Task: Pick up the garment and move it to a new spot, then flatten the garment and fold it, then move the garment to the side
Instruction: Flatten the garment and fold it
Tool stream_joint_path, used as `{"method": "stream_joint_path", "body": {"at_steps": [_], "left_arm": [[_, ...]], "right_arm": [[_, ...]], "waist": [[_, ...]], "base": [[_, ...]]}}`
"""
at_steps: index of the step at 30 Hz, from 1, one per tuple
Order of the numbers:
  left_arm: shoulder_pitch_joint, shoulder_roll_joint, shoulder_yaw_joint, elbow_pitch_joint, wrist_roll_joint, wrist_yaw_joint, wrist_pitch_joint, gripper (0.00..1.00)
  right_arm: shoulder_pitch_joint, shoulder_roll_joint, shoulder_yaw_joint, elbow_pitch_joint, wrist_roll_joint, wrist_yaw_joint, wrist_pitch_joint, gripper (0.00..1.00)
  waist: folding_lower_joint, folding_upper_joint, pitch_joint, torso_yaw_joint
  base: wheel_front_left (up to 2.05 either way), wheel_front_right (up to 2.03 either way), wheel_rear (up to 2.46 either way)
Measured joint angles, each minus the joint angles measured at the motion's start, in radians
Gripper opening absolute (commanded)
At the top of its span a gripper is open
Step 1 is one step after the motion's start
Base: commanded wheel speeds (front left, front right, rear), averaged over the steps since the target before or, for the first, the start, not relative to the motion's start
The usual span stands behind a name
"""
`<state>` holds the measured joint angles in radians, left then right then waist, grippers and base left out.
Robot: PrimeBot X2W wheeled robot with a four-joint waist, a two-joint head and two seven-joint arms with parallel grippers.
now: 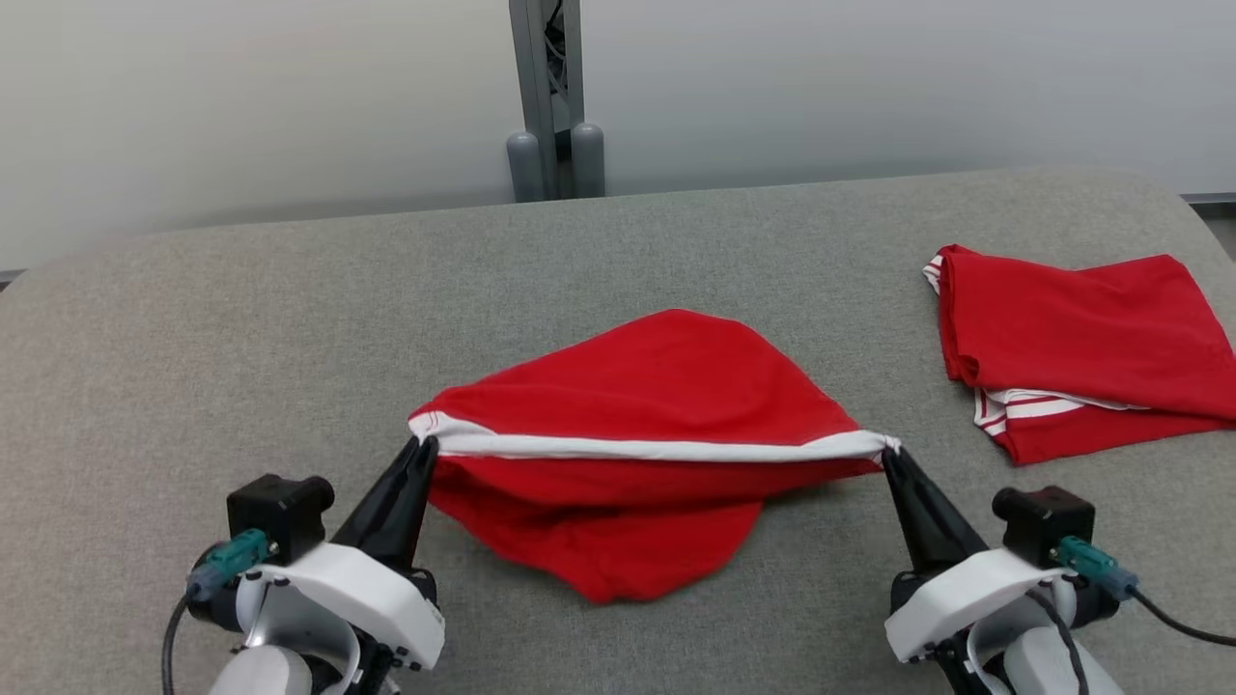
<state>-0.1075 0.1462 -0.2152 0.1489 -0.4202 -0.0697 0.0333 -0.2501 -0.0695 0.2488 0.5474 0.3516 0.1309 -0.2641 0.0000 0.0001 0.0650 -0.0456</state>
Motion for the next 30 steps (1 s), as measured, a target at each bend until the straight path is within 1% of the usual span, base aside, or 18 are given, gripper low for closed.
{"method": "stream_joint_path", "body": {"at_steps": [4, 6, 9, 14, 15, 16, 19, 22, 25, 30], "left_arm": [[-0.035, 0.026, 0.007, -0.081, -0.036, -0.019, 0.022, 0.0], [-0.062, 0.04, 0.008, -0.128, -0.061, -0.028, 0.054, 0.0], [-0.109, 0.076, 0.012, -0.2, -0.096, -0.036, 0.117, 0.0], [-0.211, 0.137, 0.012, -0.308, -0.157, -0.049, 0.22, 0.0], [-0.232, 0.146, 0.009, -0.323, -0.176, -0.051, 0.243, 0.0], [-0.232, 0.146, 0.009, -0.323, -0.176, -0.051, 0.243, 0.0], [-0.289, 0.168, 0.0, -0.356, -0.214, -0.053, 0.304, 0.0], [-0.342, 0.179, -0.01, -0.382, -0.248, -0.054, 0.352, 0.0], [-0.389, 0.188, -0.024, -0.393, -0.257, -0.054, 0.389, 0.0], [-0.427, 0.197, -0.039, -0.365, -0.267, -0.054, 0.425, 0.0]], "right_arm": [[-0.006, -0.047, -0.017, -0.107, 0.0, 0.0, 0.0, 0.0], [-0.019, -0.077, -0.024, -0.149, 0.002, 0.0, 0.0, 0.0], [-0.06, -0.122, -0.031, -0.209, 0.006, 0.0, 0.003, 0.0], [-0.169, -0.2, -0.044, -0.325, 0.014, 0.0, 0.06, 0.0], [-0.19, -0.217, -0.046, -0.346, 0.015, 0.0, 0.073, 0.0], [-0.19, -0.217, -0.046, -0.346, 0.015, 0.0, 0.073, 0.0], [-0.257, -0.259, -0.052, -0.392, 0.018, 0.0, 0.108, 0.0], [-0.317, -0.285, -0.056, -0.424, 0.016, 0.0, 0.133, 0.0], [-0.356, -0.299, -0.054, -0.44, 0.007, 0.0, 0.151, 0.0], [-0.387, -0.296, -0.037, -0.429, 0.009, 0.0, 0.171, 0.0]], "waist": [[0.0, 0.0, -0.029, -0.007], [0.0, 0.0, -0.046, -0.01], [0.0, 0.0, -0.072, -0.016], [0.0, 0.0, -0.103, -0.031], [0.0, 0.0, -0.108, -0.033], [0.0, 0.0, -0.108, -0.033], [-0.0001, 0.0, -0.121, -0.036], [0.0, 0.0, -0.128, -0.038], [0.0, 0.0, -0.131, -0.036], [0.0, 0.0, -0.121, -0.034]], "base": [[0.0, 0.0, 0.0], [0.0, 0.0, 0.0], [0.0, 0.0, 0.0], [0.0, 0.0, 0.0], [0.0, 0.0, 0.0], [0.0, 0.0, 0.0], [0.0, 0.0, 0.0], [0.0, 0.0, 0.0], [0.0, 0.0, 0.0], [0.0, 0.0, 0.0]]}}
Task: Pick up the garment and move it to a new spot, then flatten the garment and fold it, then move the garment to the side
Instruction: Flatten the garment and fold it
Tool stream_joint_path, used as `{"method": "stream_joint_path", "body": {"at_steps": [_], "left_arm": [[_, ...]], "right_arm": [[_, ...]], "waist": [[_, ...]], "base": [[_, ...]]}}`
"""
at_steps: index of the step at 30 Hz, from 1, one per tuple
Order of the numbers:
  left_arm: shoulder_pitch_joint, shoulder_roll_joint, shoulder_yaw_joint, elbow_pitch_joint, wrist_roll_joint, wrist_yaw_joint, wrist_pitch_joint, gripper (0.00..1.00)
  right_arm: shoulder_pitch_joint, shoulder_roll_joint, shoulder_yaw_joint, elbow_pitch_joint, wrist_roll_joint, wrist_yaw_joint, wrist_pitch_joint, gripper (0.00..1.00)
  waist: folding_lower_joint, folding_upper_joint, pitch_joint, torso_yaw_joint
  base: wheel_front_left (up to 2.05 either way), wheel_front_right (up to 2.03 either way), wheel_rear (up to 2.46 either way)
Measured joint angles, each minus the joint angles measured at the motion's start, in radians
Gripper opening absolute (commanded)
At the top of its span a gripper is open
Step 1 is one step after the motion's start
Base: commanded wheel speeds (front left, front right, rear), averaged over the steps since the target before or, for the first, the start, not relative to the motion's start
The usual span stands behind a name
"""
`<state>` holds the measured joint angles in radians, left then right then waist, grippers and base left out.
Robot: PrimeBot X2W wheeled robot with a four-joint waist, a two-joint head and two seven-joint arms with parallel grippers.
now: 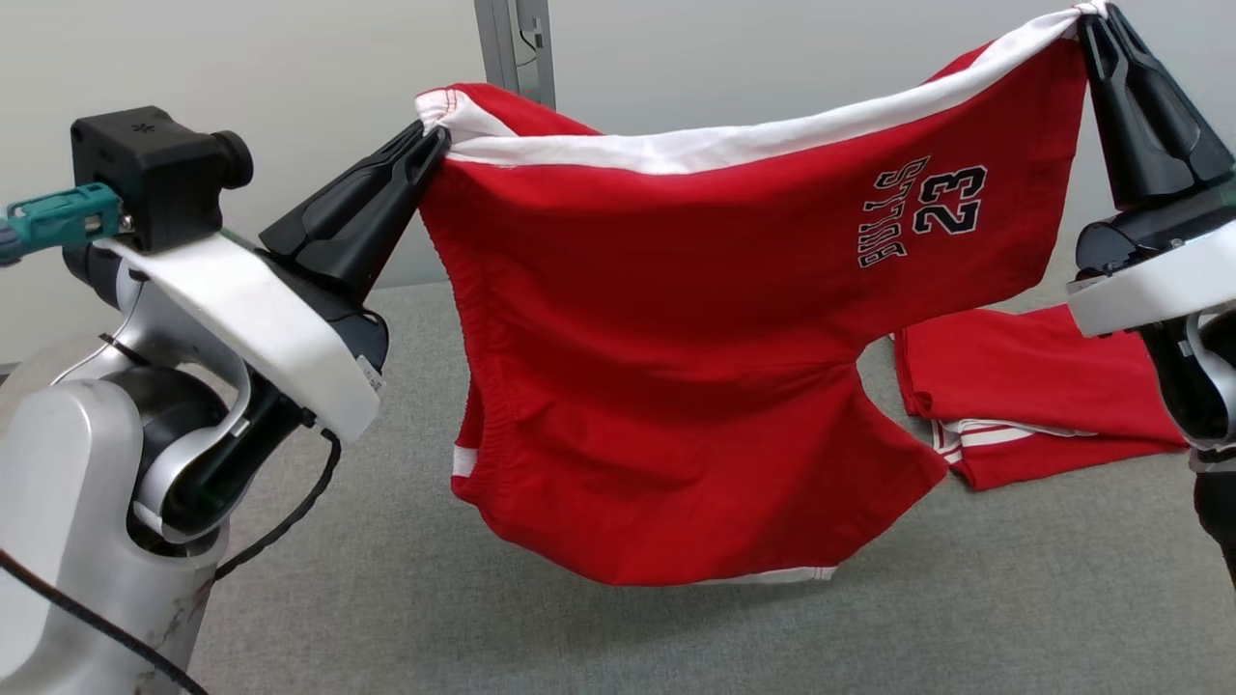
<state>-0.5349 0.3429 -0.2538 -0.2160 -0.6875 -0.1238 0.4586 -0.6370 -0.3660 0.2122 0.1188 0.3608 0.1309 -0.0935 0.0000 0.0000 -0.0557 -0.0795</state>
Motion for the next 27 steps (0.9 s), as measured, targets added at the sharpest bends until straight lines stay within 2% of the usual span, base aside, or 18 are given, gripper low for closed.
{"method": "stream_joint_path", "body": {"at_steps": [6, 12, 17, 20, 21, 24, 27], "left_arm": [[-0.093, 0.004, -0.011, 0.123, 0.004, -0.003, -0.018, 0.0], [-0.335, 0.0, -0.056, 0.324, 0.086, -0.004, -0.104, 0.0], [-0.598, -0.012, -0.162, 0.523, 0.142, -0.006, -0.243, 0.0], [-0.763, -0.012, -0.256, 0.629, 0.174, -0.006, -0.329, 0.0], [-0.868, -0.012, -0.296, 0.705, 0.188, -0.006, -0.39, 0.0], [-1.003, -0.011, -0.344, 0.822, 0.219, -0.006, -0.491, 0.0], [-1.111, -0.011, -0.352, 0.941, 0.26, -0.006, -0.608, 0.0]], "right_arm": [[-0.086, 0.027, 0.029, 0.118, 0.012, 0.0, -0.028, 0.0], [-0.333, 0.068, 0.08, 0.34, -0.012, 0.0, -0.095, 0.0], [-0.589, 0.123, 0.081, 0.539, -0.06, 0.0, -0.149, 0.0], [-0.735, 0.147, 0.068, 0.612, -0.107, 0.0, -0.164, 0.0], [-0.822, 0.16, 0.048, 0.633, -0.138, 0.0, -0.167, 0.0], [-0.916, 0.17, 0.001, 0.605, -0.19, 0.0, -0.168, 0.0], [-0.953, 0.175, -0.047, 0.573, -0.247, 0.0, -0.168, 0.0]], "waist": [[0.0, 0.0, 0.042, 0.0], [0.0, 0.0, 0.131, -0.002], [0.0001, 0.0, 0.246, 0.002], [0.0, 0.0, 0.328, 0.007], [0.0, 0.0, 0.386, 0.01], [0.0, 0.0, 0.475, 0.012], [0.0, 0.0, 0.559, 0.01]], "base": [[0.0, 0.0, 0.0], [0.0, 0.0, 0.0], [0.0, 0.0, 0.0], [0.0, 0.0, 0.0], [0.0, 0.0, 0.0], [0.0, 0.0, 0.0], [0.0, 0.0, 0.0]]}}
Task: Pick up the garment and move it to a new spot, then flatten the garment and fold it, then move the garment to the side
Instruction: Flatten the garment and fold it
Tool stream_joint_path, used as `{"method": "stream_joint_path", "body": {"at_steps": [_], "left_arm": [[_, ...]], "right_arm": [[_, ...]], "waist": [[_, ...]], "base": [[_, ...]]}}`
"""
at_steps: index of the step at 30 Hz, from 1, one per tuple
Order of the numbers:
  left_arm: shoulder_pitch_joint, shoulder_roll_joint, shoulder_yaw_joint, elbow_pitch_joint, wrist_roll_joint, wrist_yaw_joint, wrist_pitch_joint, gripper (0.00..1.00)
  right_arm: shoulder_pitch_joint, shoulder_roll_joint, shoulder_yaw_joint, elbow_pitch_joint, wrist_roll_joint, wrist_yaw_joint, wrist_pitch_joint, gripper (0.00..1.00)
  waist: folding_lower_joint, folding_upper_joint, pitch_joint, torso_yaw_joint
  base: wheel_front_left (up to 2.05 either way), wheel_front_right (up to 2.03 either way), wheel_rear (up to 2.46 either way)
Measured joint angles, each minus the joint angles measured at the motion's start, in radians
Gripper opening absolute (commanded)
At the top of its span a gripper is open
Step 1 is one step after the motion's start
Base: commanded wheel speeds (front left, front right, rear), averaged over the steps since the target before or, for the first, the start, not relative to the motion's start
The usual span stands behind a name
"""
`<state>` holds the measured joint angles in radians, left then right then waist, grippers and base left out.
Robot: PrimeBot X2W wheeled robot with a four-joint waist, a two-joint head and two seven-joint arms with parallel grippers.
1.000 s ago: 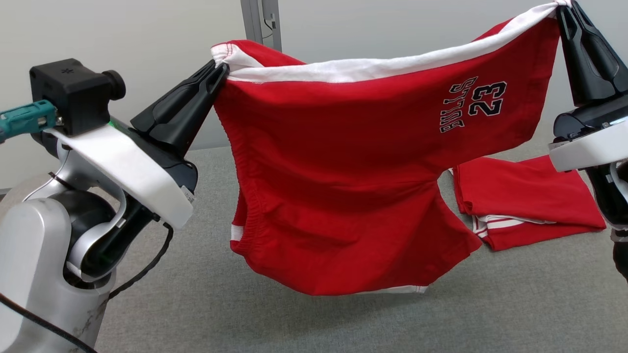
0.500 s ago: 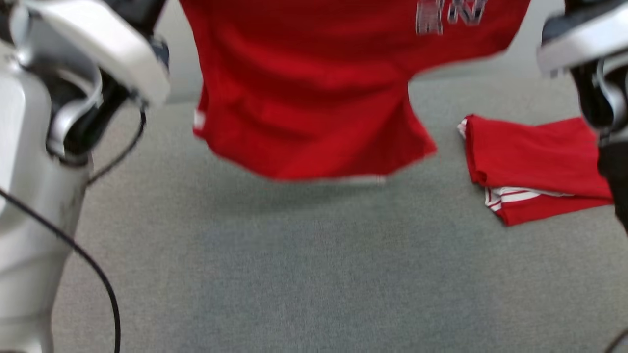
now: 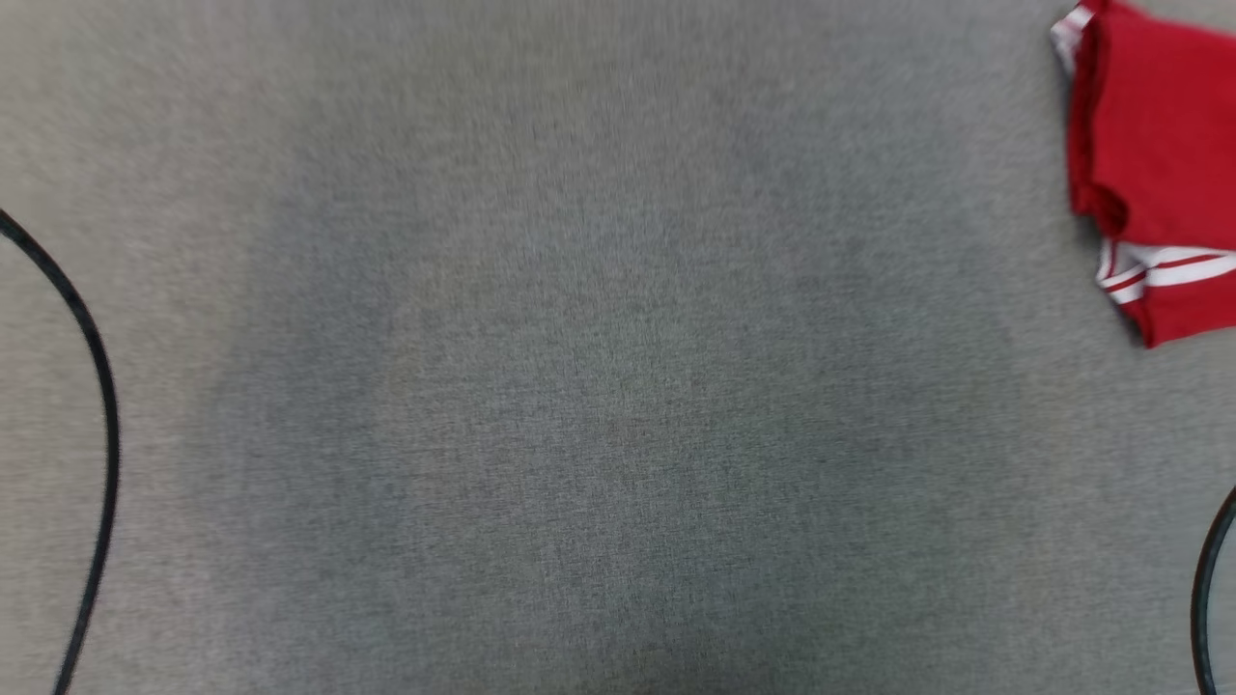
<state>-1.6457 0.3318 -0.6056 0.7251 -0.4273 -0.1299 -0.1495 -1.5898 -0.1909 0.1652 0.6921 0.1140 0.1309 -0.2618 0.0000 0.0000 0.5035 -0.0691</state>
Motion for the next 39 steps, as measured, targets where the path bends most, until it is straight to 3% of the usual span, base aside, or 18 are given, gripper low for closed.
{"method": "stream_joint_path", "body": {"at_steps": [6, 11, 16, 23, 27, 31, 39], "left_arm": [[-0.105, -0.035, -0.059, 0.083, -0.009, 0.0, -0.108, 0.0], [-0.02, -0.024, -0.113, -0.005, -0.077, 0.0, -0.111, 0.0], [0.15, 0.051, -0.135, -0.164, -0.14, 0.0, -0.111, 0.0], [0.5, 0.192, -0.143, -0.415, -0.201, 0.003, -0.111, 0.0], [0.72, 0.253, -0.15, -0.586, -0.19, 0.061, -0.111, 0.0], [0.966, 0.279, -0.14, -0.728, -0.18, 0.149, -0.112, 0.0], [1.246, 0.279, -0.172, -0.771, -0.118, 0.212, -0.112, 0.0]], "right_arm": [[-0.023, 0.006, -0.013, -0.056, -0.058, 0.0, 0.0, 0.0], [0.056, -0.011, -0.016, -0.095, -0.039, 0.0, 0.0, 0.0], [0.216, -0.049, -0.006, -0.156, 0.004, 0.0, 0.0, 0.0], [0.573, -0.096, 0.004, -0.276, 0.084, 0.0, -0.001, 0.0], [0.789, -0.124, 0.012, -0.355, 0.129, 0.0, -0.001, 0.0], [1.009, -0.127, 0.028, -0.433, 0.151, 0.0, -0.002, 0.0], [1.245, -0.14, 0.059, -0.482, 0.159, 0.0, -0.001, 0.0]], "waist": [[0.0, 0.0, 0.142, -0.006], [0.0001, 0.0, 0.216, 0.008], [0.0001, 0.0, 0.206, 0.039], [0.0, 0.0, 0.105, 0.041], [0.0, 0.0, 0.037, 0.04], [0.0001, 0.0, -0.044, 0.033], [0.0001, 0.0001, -0.187, 0.016]], "base": [[0.0, 0.0, 0.0], [0.0, 0.0, 0.0], [0.0, 0.0, 0.0], [0.0, 0.0, 0.0], [0.0, 0.0, 0.0], [0.0, 0.0, 0.0], [0.0, 0.0, 0.0]]}}
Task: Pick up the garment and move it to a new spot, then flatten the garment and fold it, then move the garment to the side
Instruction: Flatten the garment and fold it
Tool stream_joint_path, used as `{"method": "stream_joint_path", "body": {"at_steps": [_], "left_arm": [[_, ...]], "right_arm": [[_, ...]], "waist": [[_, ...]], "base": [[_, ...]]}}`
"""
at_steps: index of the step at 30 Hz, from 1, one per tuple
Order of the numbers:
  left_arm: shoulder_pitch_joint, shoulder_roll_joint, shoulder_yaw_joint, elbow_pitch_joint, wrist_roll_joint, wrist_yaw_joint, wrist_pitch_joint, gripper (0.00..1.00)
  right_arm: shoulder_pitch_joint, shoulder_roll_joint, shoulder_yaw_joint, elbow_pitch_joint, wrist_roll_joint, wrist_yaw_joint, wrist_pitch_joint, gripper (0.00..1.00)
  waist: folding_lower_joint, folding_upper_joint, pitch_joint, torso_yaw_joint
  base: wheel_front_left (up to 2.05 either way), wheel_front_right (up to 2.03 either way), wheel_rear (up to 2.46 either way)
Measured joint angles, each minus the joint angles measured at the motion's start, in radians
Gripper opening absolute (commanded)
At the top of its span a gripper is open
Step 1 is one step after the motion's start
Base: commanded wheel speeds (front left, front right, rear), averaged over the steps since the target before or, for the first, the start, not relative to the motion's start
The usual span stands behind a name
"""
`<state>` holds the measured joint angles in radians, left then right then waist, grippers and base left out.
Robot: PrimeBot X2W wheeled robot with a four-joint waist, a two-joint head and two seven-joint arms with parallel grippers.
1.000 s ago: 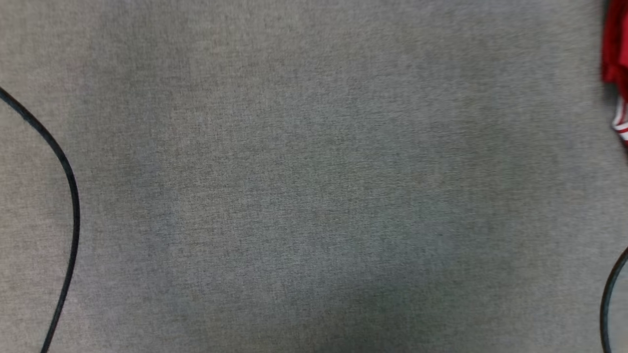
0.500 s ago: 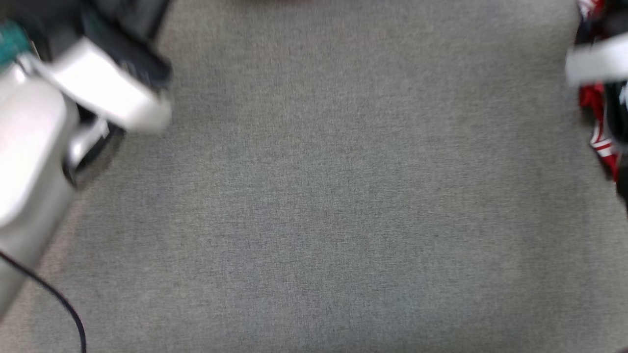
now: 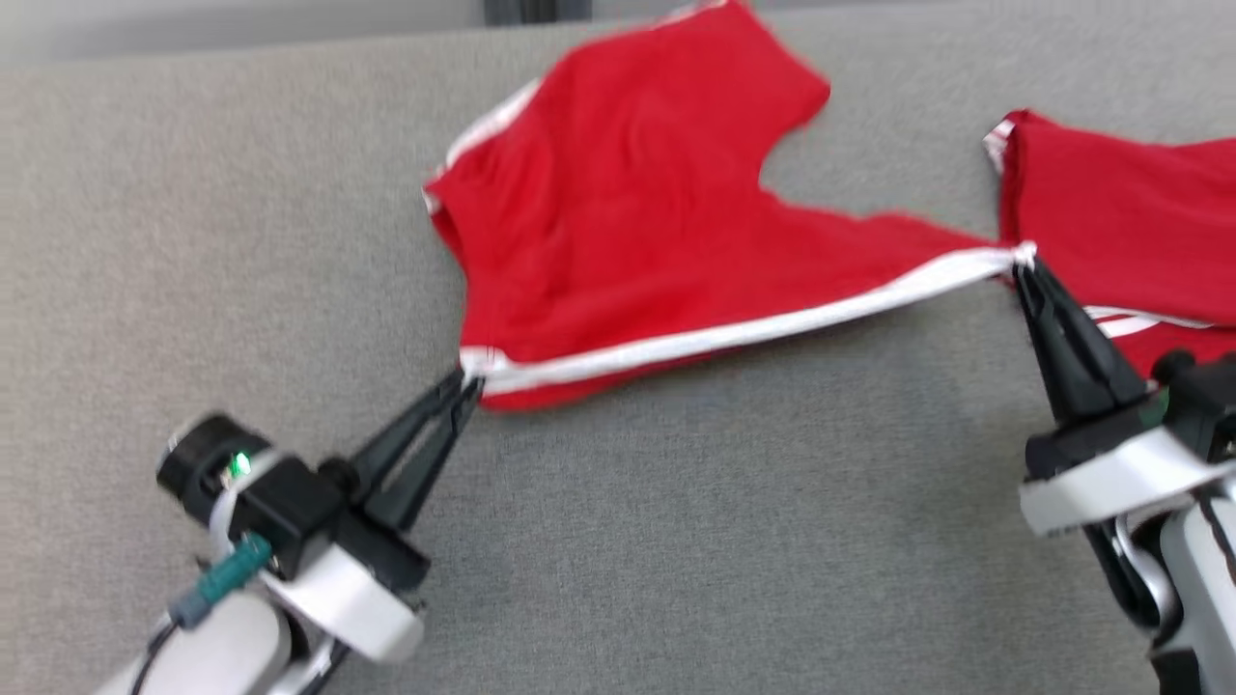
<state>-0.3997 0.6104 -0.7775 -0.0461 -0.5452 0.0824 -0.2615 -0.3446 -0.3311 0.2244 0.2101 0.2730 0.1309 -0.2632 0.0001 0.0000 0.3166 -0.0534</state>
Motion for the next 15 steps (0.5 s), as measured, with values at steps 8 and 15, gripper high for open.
{"method": "stream_joint_path", "body": {"at_steps": [8, 15], "left_arm": [[0.191, 0.013, -0.018, -0.033, -0.012, 0.069, 0.0, 0.0], [0.268, 0.048, -0.035, -0.114, -0.046, 0.087, 0.038, 0.0]], "right_arm": [[0.184, -0.012, -0.024, -0.069, -0.02, 0.0, 0.001, 0.0], [0.314, -0.026, -0.039, -0.156, -0.011, 0.0, 0.079, 0.0]], "waist": [[-0.0001, 0.0, -0.14, -0.012], [-0.0001, 0.0, -0.218, -0.002]], "base": [[0.0, 0.0, 0.0], [0.0, 0.0, 0.0]]}}
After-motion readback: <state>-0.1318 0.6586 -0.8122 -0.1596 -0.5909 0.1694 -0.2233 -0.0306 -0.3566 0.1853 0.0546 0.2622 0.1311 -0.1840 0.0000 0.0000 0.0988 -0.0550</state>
